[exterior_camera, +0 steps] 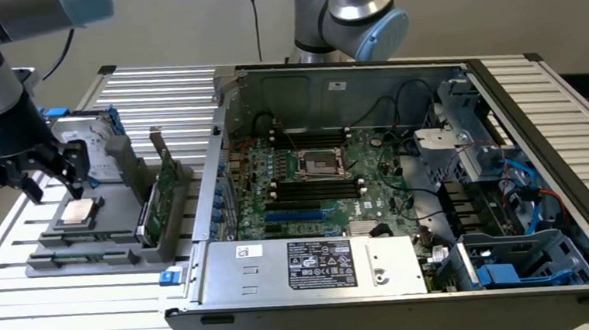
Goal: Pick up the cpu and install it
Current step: 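Pick up the cpu and move it towards the insertion slot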
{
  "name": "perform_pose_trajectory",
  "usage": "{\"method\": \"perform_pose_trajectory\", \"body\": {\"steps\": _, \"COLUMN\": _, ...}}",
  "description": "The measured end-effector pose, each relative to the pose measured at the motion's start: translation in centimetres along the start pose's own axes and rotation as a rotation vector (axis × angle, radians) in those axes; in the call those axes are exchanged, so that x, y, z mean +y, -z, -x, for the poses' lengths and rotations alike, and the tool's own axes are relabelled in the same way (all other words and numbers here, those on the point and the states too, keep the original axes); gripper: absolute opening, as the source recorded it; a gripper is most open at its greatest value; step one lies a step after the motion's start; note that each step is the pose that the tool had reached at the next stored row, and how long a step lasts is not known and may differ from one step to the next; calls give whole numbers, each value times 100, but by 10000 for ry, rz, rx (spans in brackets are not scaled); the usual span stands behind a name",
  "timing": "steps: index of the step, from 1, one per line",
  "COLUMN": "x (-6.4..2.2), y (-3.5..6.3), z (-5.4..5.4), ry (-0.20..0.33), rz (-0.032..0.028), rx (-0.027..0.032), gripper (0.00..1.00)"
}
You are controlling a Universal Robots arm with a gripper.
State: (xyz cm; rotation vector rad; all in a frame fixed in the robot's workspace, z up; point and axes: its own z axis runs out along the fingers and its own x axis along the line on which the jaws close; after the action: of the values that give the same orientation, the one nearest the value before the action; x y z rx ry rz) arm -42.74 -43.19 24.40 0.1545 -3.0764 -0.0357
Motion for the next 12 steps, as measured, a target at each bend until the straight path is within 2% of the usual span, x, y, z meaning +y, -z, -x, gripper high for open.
{"method": "perform_pose_trajectory", "body": {"steps": 12, "x": -8, "y": -217, "z": 35, "ry": -119, "rz": 7, "rx": -3, "gripper": 62}}
